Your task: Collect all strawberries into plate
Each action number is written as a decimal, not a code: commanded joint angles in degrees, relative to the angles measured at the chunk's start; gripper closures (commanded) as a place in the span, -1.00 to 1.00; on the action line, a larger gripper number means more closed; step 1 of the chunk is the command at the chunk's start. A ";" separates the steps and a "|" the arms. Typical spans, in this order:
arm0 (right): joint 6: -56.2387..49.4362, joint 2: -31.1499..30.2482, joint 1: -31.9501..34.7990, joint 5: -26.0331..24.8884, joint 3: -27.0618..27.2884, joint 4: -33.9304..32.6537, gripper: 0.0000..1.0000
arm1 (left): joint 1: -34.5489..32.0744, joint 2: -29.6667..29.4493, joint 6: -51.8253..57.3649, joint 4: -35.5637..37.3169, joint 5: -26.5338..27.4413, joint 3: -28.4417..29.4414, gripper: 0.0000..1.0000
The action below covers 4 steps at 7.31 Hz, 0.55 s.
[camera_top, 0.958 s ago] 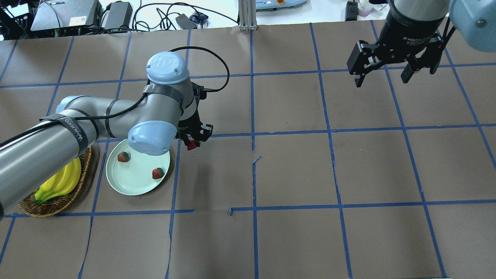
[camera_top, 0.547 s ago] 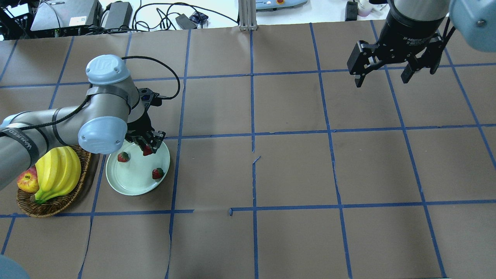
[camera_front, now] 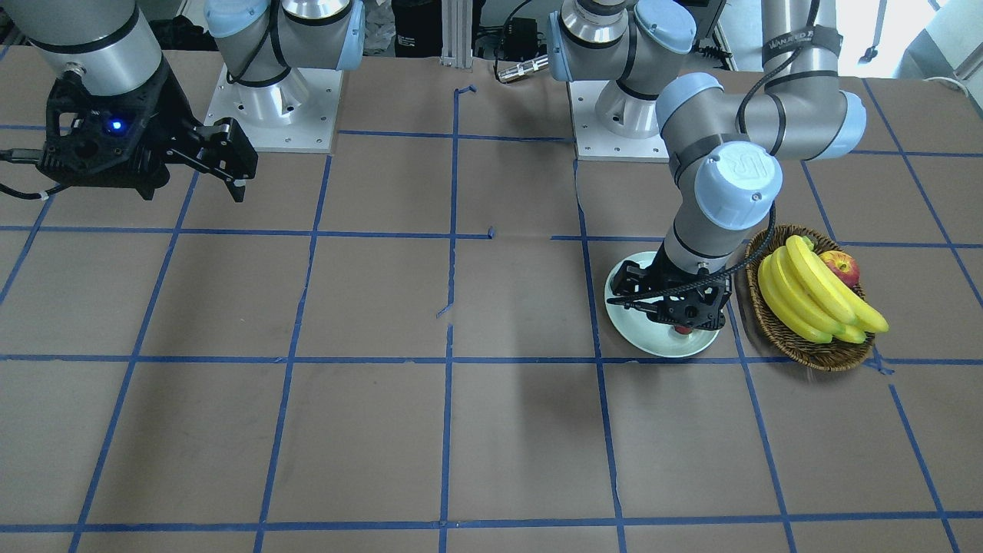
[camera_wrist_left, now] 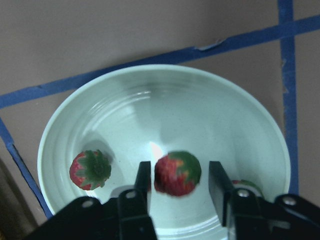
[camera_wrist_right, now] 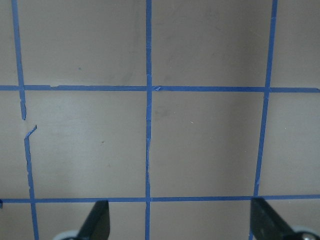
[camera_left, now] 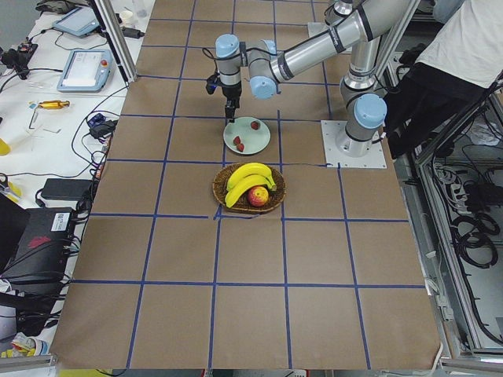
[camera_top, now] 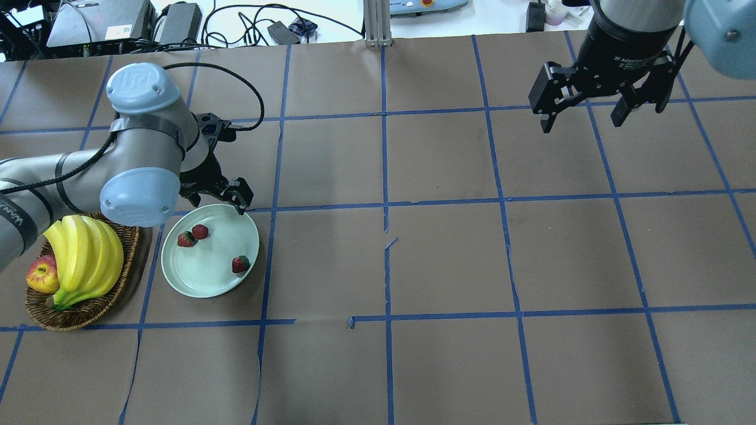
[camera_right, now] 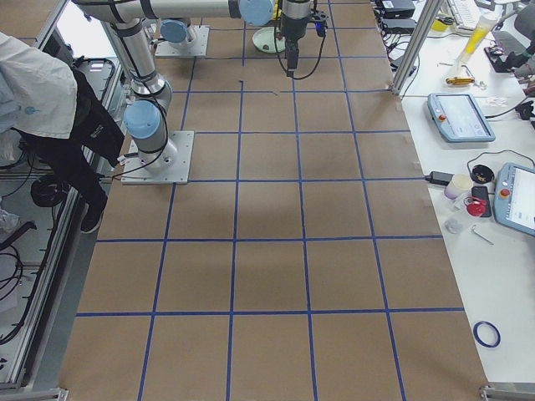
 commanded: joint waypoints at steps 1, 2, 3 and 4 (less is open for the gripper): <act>0.01 0.00 0.00 -0.05 0.00 -0.06 -1.00 | -7.28 1.40 -12.64 -14.18 -2.91 14.25 -1.00; 0.09 0.00 0.00 -0.05 0.00 0.02 -1.00 | -7.57 2.36 -13.22 -24.01 -5.12 20.94 -1.00; 0.09 0.00 -0.09 -0.14 0.00 0.02 -1.00 | -7.31 3.85 -12.97 -26.90 -5.05 24.22 -0.98; 0.35 0.00 0.00 -0.32 0.00 0.11 -1.00 | -7.57 4.74 -13.40 -24.66 -4.96 24.17 -1.00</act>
